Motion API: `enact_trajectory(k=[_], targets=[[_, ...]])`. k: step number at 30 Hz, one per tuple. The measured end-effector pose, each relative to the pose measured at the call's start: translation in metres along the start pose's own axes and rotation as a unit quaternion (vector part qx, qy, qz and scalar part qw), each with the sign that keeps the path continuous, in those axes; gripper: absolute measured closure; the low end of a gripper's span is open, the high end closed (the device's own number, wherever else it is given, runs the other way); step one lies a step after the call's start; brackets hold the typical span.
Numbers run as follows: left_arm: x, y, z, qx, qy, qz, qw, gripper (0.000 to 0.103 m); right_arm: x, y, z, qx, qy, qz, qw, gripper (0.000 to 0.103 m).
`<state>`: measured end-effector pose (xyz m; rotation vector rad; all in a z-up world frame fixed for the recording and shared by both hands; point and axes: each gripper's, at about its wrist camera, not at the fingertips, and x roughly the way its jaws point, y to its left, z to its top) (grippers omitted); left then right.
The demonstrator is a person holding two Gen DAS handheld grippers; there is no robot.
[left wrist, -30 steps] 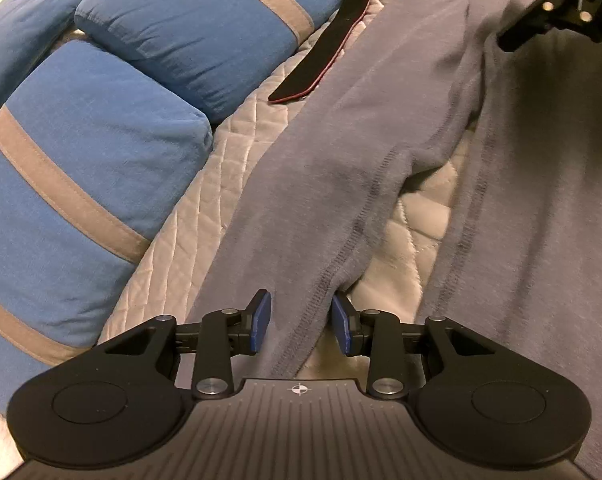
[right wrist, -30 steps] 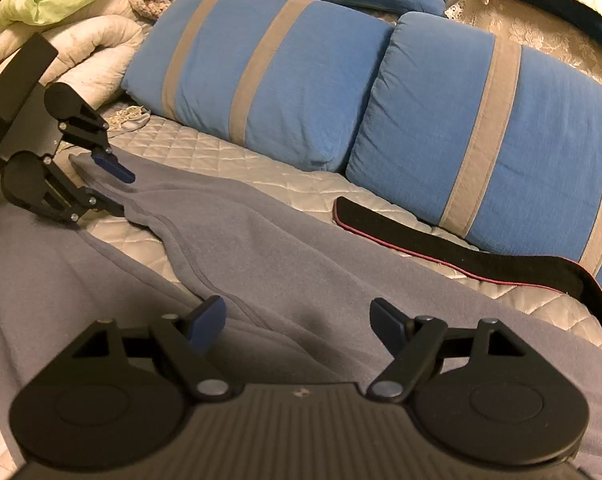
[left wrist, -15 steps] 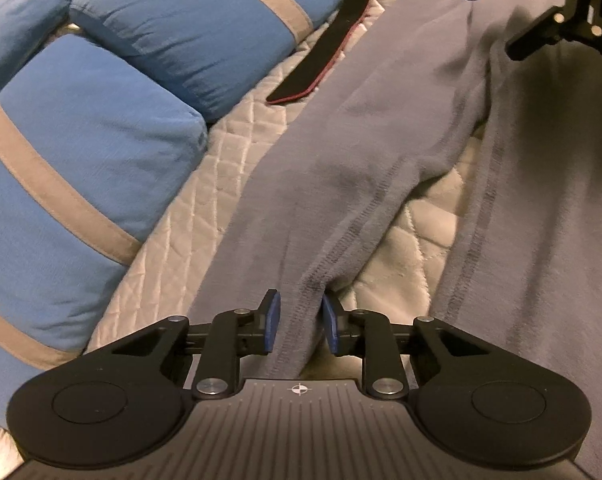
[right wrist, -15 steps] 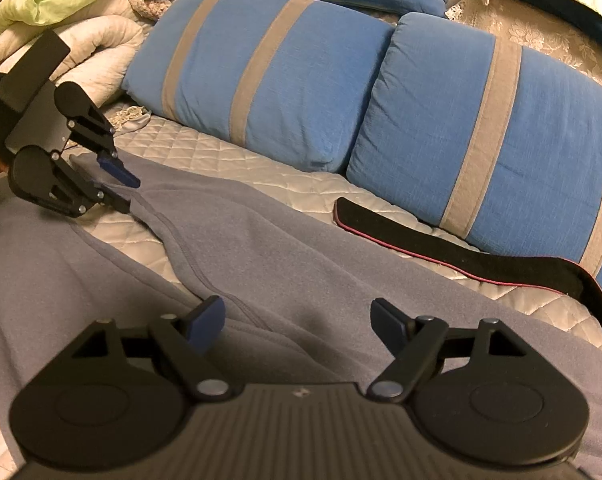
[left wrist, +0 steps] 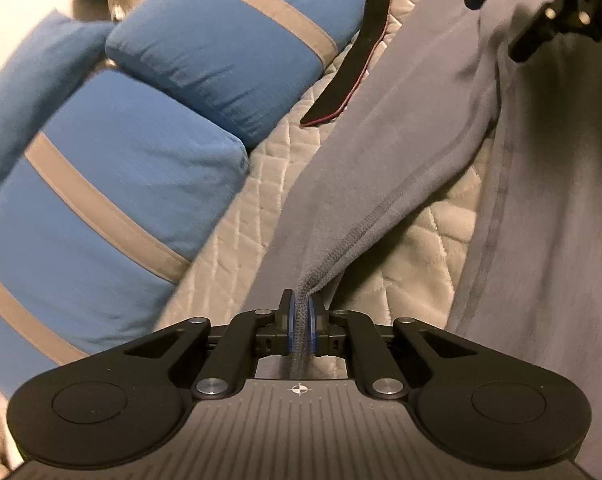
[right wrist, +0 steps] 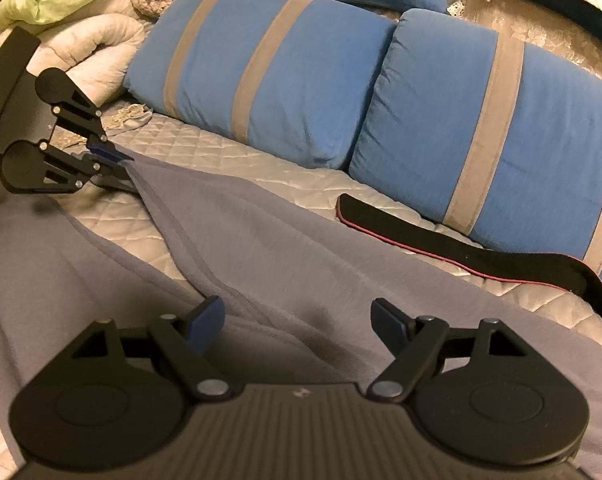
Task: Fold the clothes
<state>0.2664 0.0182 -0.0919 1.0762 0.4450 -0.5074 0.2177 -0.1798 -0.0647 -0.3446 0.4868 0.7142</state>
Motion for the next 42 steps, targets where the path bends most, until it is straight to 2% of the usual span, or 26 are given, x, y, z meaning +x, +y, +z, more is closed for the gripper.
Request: enact_trajectory(k=[4,6,11,14,18,21,26,33,38,42], targets=[[-0.003,-0.006,0.000,0.020,-0.011,0.032,0.9992,0.096,0.003,0.003,0.000,-0.002,-0.006,-0.007,1.000,0.017],[-0.005,-0.005,0.001,0.014,-0.022,0.055,0.9982,0.096,0.008,0.005,0.000,0.006,-0.010,-0.021,1.000,0.017],[-0.008,0.003,0.005,-0.017,-0.040,0.086,0.9953,0.097,0.031,0.022,-0.006,-0.030,0.029,-0.040,0.998,0.019],[-0.010,0.006,0.008,-0.022,-0.048,0.096,0.9940,0.097,0.029,0.031,-0.008,-0.055,0.018,-0.043,0.997,0.023],[-0.013,0.008,0.010,-0.031,-0.053,0.111,0.9919,0.097,0.021,0.032,-0.004,-0.047,-0.009,-0.042,0.998,0.035],[-0.013,0.011,0.011,-0.039,-0.055,0.113,0.9913,0.097,0.019,0.033,-0.004,-0.051,-0.017,-0.035,0.998,0.044],[-0.011,0.011,0.013,-0.043,-0.055,0.115,0.9909,0.096,0.012,0.037,-0.001,-0.054,-0.032,-0.024,0.998,0.048],[-0.013,0.011,0.013,-0.047,-0.056,0.113,0.9909,0.096,0.020,0.040,-0.002,-0.067,-0.020,-0.048,0.996,0.058],[-0.014,0.012,0.013,-0.053,-0.056,0.111,0.9909,0.096,0.024,0.053,-0.006,-0.117,-0.020,-0.067,0.991,0.063],[-0.015,0.013,0.014,-0.053,-0.057,0.110,0.9909,0.096,0.029,0.063,-0.009,-0.156,-0.016,-0.078,0.985,0.075]])
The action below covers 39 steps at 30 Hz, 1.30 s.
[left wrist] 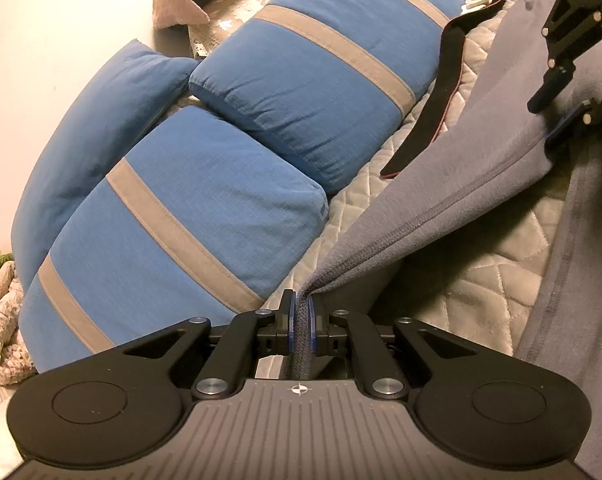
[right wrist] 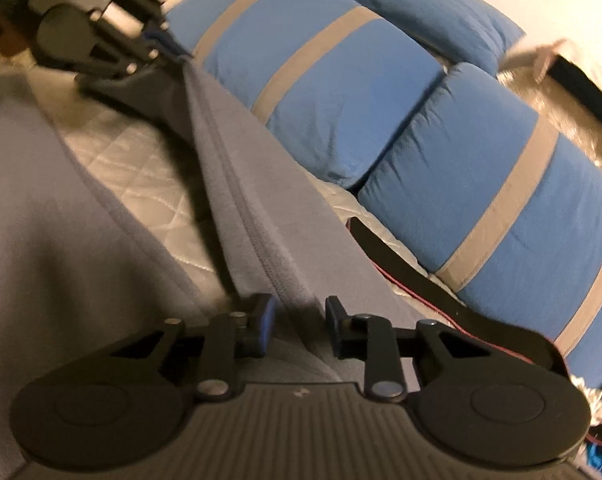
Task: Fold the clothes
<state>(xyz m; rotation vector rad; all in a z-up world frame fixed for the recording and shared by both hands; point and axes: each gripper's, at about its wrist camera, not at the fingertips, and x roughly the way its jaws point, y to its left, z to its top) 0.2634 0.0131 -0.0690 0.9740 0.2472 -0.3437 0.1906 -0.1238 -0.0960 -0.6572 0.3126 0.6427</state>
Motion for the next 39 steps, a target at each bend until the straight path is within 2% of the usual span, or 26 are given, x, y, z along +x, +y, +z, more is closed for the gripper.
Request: enact_trajectory(k=[5,7,10,14,15,16,18,19,22,36,39], targets=[[-0.001,0.002,0.001,-0.004,-0.001,-0.002,1.0000,0.096,0.004,0.007,0.000,-0.026,0.005,-0.001,1.000,0.086],[-0.001,0.002,0.001,-0.004,0.000,-0.003,1.0000,0.096,0.004,0.009,0.000,-0.032,0.006,-0.002,0.999,0.096],[0.000,0.001,0.001,-0.002,0.003,-0.004,1.0000,0.096,-0.001,0.006,0.000,-0.024,0.003,-0.001,1.000,0.099],[0.001,0.000,0.001,0.000,0.008,-0.008,0.9999,0.096,-0.013,-0.003,0.001,0.008,0.004,0.024,1.000,0.099],[0.001,0.000,0.001,0.001,0.010,-0.009,0.9999,0.096,-0.015,-0.005,0.001,0.016,0.005,0.034,0.999,0.099],[0.002,0.000,0.001,0.003,0.010,-0.010,0.9999,0.096,-0.016,-0.006,0.001,0.019,0.007,0.040,0.999,0.092],[0.001,0.000,0.001,0.003,0.011,-0.010,0.9999,0.096,-0.017,-0.005,0.001,0.014,0.006,0.040,0.999,0.069],[0.001,0.000,0.001,0.003,0.011,-0.009,0.9999,0.096,-0.018,-0.001,0.001,0.005,0.002,0.036,0.999,0.061],[0.000,0.001,0.002,0.000,0.010,-0.009,0.9999,0.096,-0.017,0.009,0.003,-0.012,-0.009,0.030,0.999,0.061],[-0.002,0.004,0.003,-0.002,0.007,-0.011,0.9999,0.096,0.001,0.015,0.005,-0.022,-0.008,0.006,1.000,0.060],[-0.002,0.005,0.003,-0.003,0.007,-0.012,0.9999,0.096,0.003,0.016,0.003,-0.025,-0.006,0.008,1.000,0.064]])
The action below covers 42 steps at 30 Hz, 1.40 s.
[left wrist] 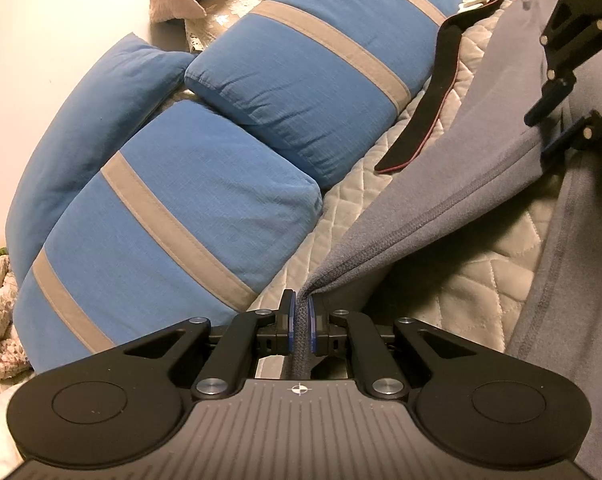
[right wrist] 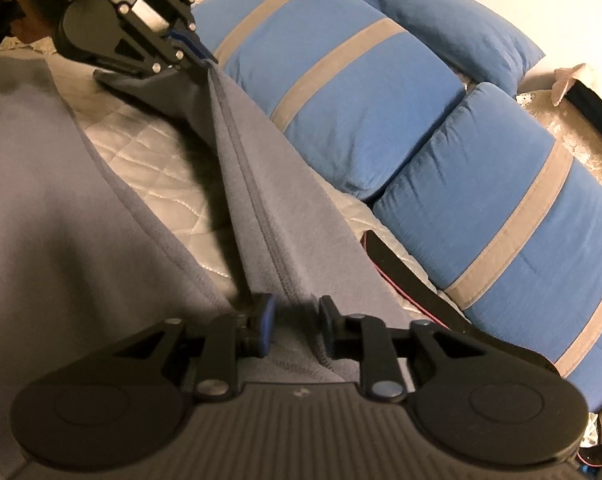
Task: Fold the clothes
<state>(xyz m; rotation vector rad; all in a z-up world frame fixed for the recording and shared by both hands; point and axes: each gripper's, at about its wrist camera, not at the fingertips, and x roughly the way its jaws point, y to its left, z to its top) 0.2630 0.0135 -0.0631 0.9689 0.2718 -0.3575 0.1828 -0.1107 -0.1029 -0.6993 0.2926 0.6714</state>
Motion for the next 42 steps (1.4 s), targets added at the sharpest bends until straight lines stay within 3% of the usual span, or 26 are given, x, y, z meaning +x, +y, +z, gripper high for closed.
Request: enact_trajectory(k=[2,4,12,19,27,28,29,31,35,39,42], targets=[[0.000,-0.001,0.000,0.000,0.000,0.001,1.0000,0.096,-0.001,0.000,0.000,-0.001,-0.002,0.000,1.000,0.070],[0.000,-0.001,0.000,0.000,0.001,0.000,1.0000,0.096,-0.001,0.000,0.000,-0.002,-0.001,-0.001,1.000,0.087],[-0.001,0.001,0.001,0.002,0.002,-0.003,1.0000,0.096,0.000,-0.001,-0.001,-0.011,0.004,0.006,1.000,0.099],[-0.004,-0.013,-0.005,0.044,0.010,-0.013,0.9989,0.096,-0.014,-0.031,0.001,0.046,-0.010,0.026,0.999,0.100],[-0.011,-0.041,-0.015,0.106,0.035,-0.071,0.9912,0.093,-0.021,-0.050,-0.004,0.069,-0.012,0.040,0.997,0.100],[-0.015,-0.042,-0.016,0.113,0.037,-0.085,0.9893,0.086,-0.022,-0.051,-0.004,0.068,-0.012,0.040,0.997,0.100],[-0.020,-0.040,-0.017,0.112,0.035,-0.101,0.9879,0.071,-0.022,-0.051,-0.004,0.068,-0.013,0.041,0.997,0.100],[-0.030,-0.033,-0.013,0.089,0.027,-0.120,0.9884,0.056,-0.022,-0.050,-0.004,0.066,-0.013,0.042,0.997,0.100],[-0.045,-0.030,0.022,0.040,-0.010,-0.140,0.9893,0.056,-0.022,-0.050,-0.004,0.066,-0.015,0.044,0.997,0.100],[-0.035,-0.061,0.061,0.081,-0.036,-0.115,0.9893,0.056,-0.021,-0.051,-0.006,0.076,-0.018,0.047,0.996,0.100],[-0.023,-0.087,0.077,0.115,-0.042,-0.119,0.9853,0.065,-0.020,-0.052,-0.007,0.080,-0.019,0.050,0.995,0.100]])
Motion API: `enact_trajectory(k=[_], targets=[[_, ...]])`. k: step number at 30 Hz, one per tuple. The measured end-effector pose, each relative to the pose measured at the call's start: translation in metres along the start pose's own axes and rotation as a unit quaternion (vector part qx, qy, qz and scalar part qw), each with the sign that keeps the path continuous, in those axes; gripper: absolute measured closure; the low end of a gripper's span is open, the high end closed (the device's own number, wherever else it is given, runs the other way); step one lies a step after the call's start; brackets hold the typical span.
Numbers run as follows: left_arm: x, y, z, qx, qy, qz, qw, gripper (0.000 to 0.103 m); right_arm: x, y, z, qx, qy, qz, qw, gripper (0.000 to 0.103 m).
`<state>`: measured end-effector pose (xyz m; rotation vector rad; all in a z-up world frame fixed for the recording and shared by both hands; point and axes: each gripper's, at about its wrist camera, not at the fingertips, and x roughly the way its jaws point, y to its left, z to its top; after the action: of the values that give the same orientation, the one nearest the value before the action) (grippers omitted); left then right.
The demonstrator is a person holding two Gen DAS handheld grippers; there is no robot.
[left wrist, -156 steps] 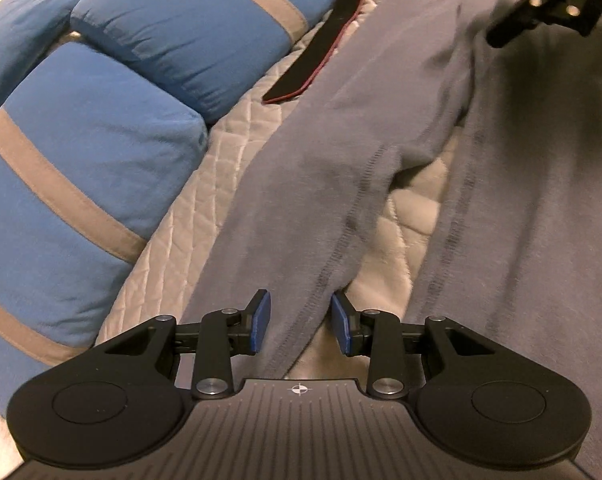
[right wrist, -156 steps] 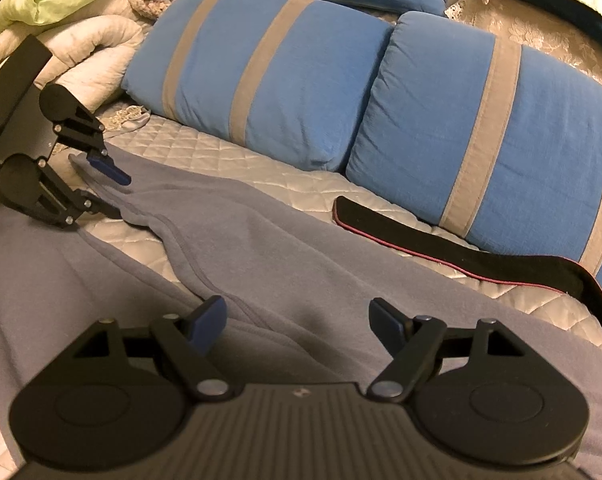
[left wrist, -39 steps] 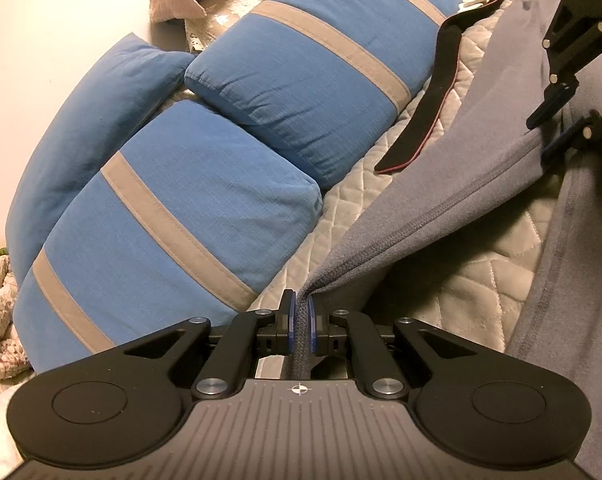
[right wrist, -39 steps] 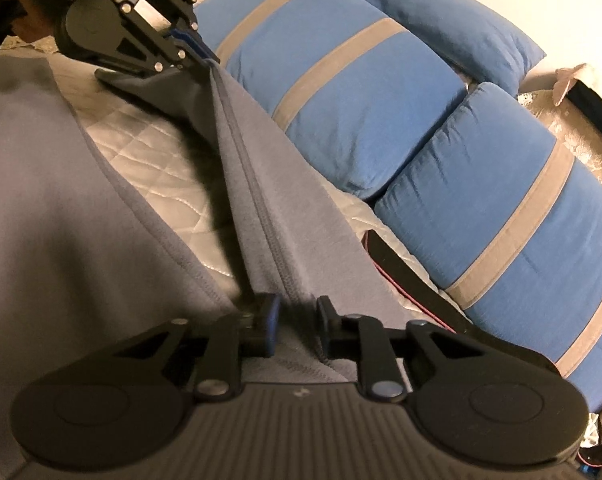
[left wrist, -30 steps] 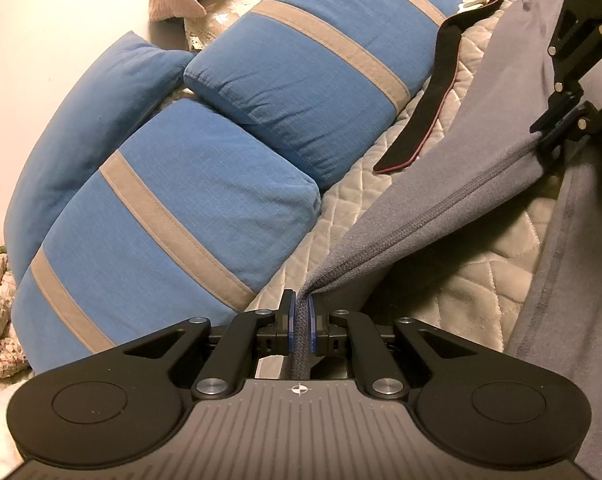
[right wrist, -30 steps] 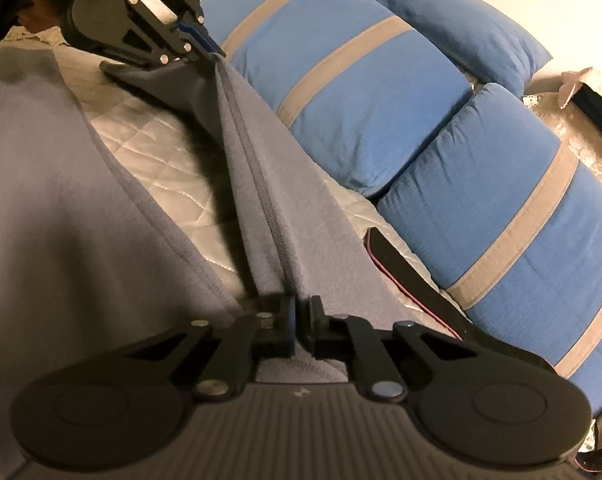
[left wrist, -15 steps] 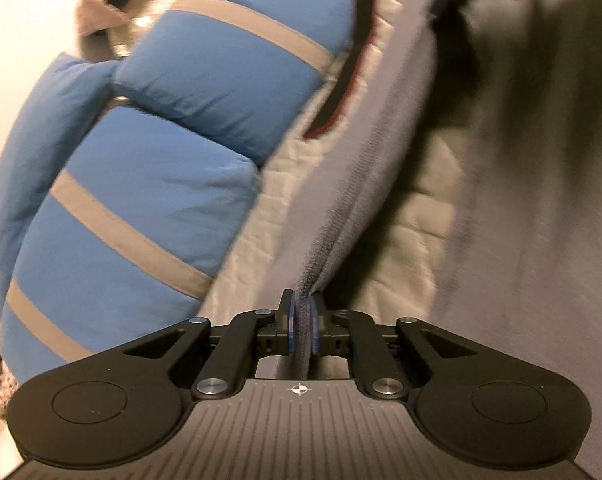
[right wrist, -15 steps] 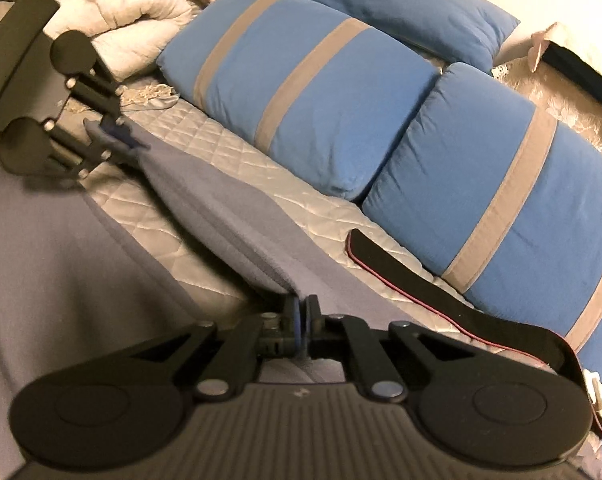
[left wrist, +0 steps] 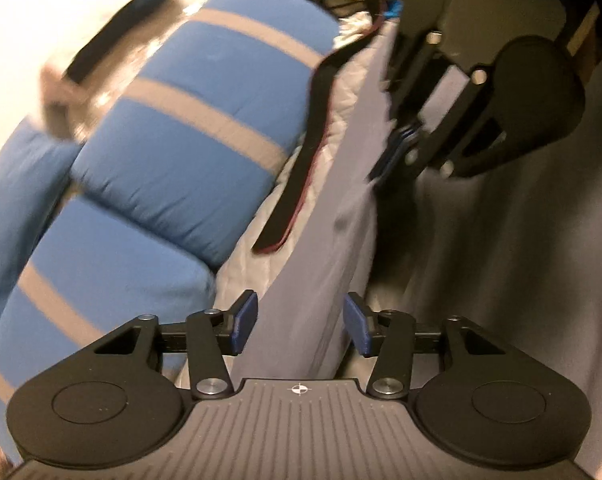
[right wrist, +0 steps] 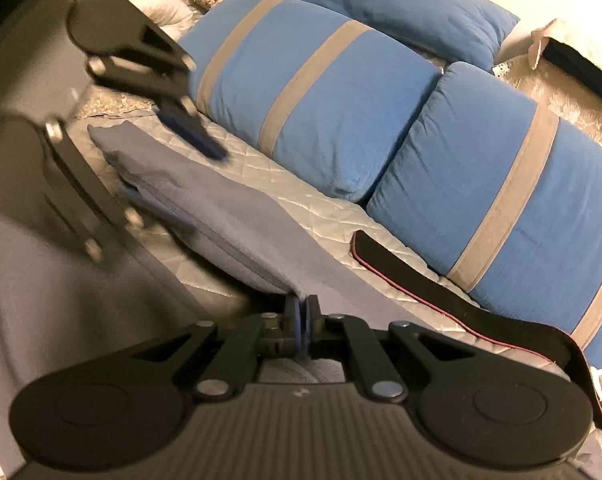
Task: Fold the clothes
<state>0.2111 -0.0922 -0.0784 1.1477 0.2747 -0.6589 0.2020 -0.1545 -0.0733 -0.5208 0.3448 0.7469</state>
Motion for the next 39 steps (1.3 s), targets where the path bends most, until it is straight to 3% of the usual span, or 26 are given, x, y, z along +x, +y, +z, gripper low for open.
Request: enact_trajectory(k=[2,6,8,10,11,13,14,17,21,25,28,31,35,37,39], targets=[[0.009,-0.009,0.007,0.012,0.003,-0.010,0.9999,0.075,0.000,-0.001,0.001,0.003,-0.001,0.002,1.000,0.100],[0.022,-0.019,0.012,0.028,0.015,-0.018,0.9993,0.082,0.000,-0.003,0.000,0.007,-0.001,0.005,1.000,0.100],[0.025,-0.019,0.012,0.022,0.021,-0.021,0.9993,0.096,0.000,-0.003,0.000,0.005,-0.001,0.007,1.000,0.100],[0.024,-0.017,0.011,0.016,0.025,-0.017,0.9994,0.097,-0.001,-0.002,0.000,0.003,-0.002,0.008,1.000,0.098],[0.021,-0.018,0.011,0.015,0.026,-0.009,0.9995,0.098,-0.002,-0.002,-0.001,0.003,-0.001,0.006,1.000,0.096],[0.020,-0.021,0.012,0.012,0.036,0.011,0.9992,0.098,-0.007,0.001,-0.001,0.004,-0.003,-0.002,1.000,0.071],[0.020,-0.023,0.014,0.012,0.044,0.024,0.9987,0.098,-0.011,0.003,-0.002,0.004,-0.004,-0.005,1.000,0.068],[0.021,-0.029,0.018,0.002,0.067,0.061,0.9958,0.098,-0.022,0.008,-0.005,0.028,0.001,0.014,1.000,0.067],[0.021,-0.031,0.026,-0.042,0.081,0.111,0.9896,0.098,-0.021,0.006,-0.015,0.061,0.043,0.024,0.997,0.067],[0.019,-0.029,0.032,-0.082,0.077,0.156,0.9813,0.098,-0.006,-0.003,-0.026,0.126,0.114,0.049,0.984,0.068],[0.020,-0.023,0.037,-0.095,0.068,0.176,0.9774,0.098,-0.005,-0.007,-0.025,0.145,0.123,0.056,0.980,0.067],[0.013,-0.018,0.039,-0.106,0.052,0.207,0.9714,0.098,-0.011,-0.010,-0.022,0.147,0.102,0.053,0.982,0.066],[0.008,-0.015,0.037,-0.117,0.040,0.214,0.9690,0.098,-0.035,-0.013,-0.019,0.134,0.046,0.018,0.990,0.061],[0.007,-0.015,0.037,-0.119,0.038,0.211,0.9695,0.098,-0.048,-0.014,-0.020,0.120,0.020,-0.011,0.992,0.046],[0.008,-0.014,0.037,-0.119,0.036,0.210,0.9697,0.098,-0.057,-0.013,-0.021,0.096,-0.001,-0.049,0.994,0.038]])
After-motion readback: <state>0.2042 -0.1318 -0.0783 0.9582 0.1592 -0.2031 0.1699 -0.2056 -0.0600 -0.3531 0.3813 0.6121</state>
